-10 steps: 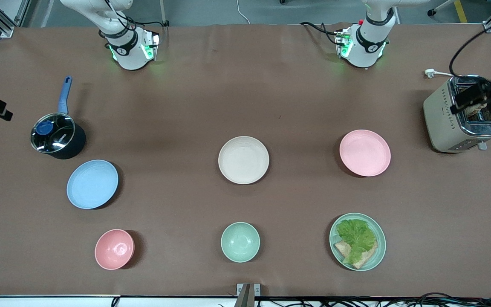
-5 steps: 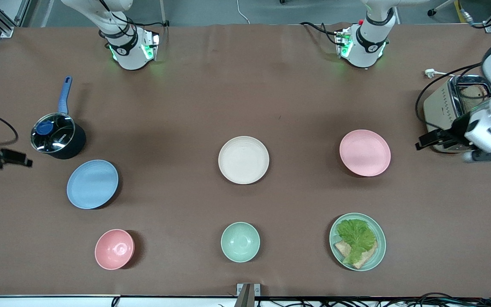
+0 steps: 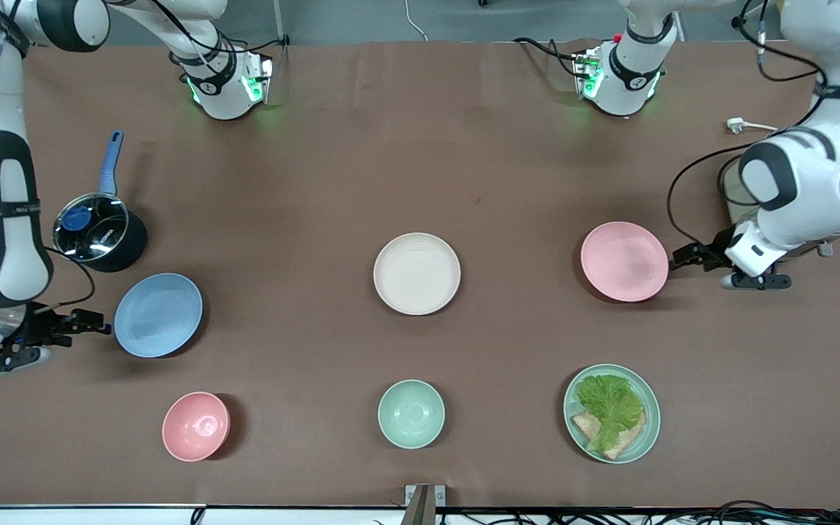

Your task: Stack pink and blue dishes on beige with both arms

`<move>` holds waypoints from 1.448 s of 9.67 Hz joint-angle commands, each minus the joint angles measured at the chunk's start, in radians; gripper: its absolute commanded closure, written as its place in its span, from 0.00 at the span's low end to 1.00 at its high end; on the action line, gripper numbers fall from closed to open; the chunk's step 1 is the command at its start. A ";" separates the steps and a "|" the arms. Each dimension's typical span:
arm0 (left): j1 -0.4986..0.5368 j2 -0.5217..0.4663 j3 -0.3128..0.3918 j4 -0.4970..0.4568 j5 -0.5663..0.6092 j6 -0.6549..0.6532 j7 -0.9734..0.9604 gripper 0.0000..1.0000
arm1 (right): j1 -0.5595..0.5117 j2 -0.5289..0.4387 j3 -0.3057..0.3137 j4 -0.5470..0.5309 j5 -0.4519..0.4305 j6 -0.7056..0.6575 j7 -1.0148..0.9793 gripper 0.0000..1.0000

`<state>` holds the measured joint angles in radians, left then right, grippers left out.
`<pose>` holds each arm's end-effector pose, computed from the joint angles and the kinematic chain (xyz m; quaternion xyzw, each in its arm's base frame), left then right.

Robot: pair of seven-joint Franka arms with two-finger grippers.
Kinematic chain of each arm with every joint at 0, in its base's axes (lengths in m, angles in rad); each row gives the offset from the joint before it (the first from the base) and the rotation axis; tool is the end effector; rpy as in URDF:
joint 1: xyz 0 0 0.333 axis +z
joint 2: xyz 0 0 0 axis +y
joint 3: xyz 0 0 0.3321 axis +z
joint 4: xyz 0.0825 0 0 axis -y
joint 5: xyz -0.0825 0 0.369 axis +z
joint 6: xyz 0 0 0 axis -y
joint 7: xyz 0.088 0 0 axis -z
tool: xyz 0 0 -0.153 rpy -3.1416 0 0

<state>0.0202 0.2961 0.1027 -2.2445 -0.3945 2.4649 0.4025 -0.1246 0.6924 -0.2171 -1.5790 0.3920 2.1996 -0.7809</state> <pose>0.5277 0.0559 0.2114 0.9940 0.0172 -0.0065 0.1076 0.6662 -0.1894 0.2118 -0.9886 -0.1215 -0.0258 0.0848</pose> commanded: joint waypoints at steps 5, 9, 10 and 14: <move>-0.002 0.084 -0.001 -0.035 -0.292 0.023 0.295 0.67 | -0.018 -0.002 0.001 -0.150 0.133 0.017 -0.051 0.26; -0.003 0.074 0.003 -0.041 -0.300 -0.001 0.337 1.00 | -0.016 -0.005 -0.005 -0.151 0.162 -0.029 -0.040 0.74; -0.006 0.030 0.000 -0.041 -0.299 -0.029 0.332 1.00 | -0.016 -0.007 -0.007 -0.148 0.162 -0.029 -0.040 0.99; -0.013 -0.066 -0.240 0.011 -0.293 -0.090 0.012 1.00 | 0.023 -0.042 -0.037 -0.054 0.145 -0.215 0.194 1.00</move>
<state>0.0137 0.2090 -0.0456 -2.2466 -0.6790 2.3617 0.5351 -0.1286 0.6848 -0.2339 -1.6665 0.5347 2.0800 -0.6934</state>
